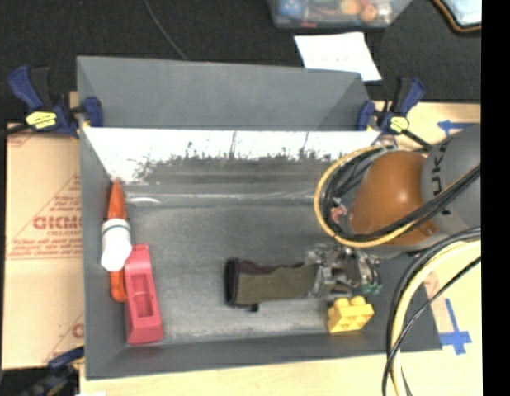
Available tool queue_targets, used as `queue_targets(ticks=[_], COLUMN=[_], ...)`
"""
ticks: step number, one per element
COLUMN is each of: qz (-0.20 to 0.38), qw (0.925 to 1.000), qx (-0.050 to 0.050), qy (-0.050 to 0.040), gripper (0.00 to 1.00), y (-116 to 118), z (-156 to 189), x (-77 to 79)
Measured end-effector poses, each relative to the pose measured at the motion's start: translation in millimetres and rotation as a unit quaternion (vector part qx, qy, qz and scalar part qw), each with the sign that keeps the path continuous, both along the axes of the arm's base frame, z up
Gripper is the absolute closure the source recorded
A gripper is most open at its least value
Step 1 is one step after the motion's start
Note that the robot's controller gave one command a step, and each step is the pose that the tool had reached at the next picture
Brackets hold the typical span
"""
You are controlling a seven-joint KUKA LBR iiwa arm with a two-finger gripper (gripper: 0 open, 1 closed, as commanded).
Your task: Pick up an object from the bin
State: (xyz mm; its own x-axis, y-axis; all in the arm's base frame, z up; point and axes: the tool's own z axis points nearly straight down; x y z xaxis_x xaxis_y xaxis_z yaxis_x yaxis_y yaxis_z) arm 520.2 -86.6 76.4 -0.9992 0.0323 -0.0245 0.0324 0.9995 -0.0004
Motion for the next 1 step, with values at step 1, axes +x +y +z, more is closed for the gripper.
queue_targets(ticks=[1], qz=[0.000], qw=[1.0000], qx=[0.000], qy=[0.0000], gripper=[1.00], y=[0.0], z=[0.1], x=[0.0])
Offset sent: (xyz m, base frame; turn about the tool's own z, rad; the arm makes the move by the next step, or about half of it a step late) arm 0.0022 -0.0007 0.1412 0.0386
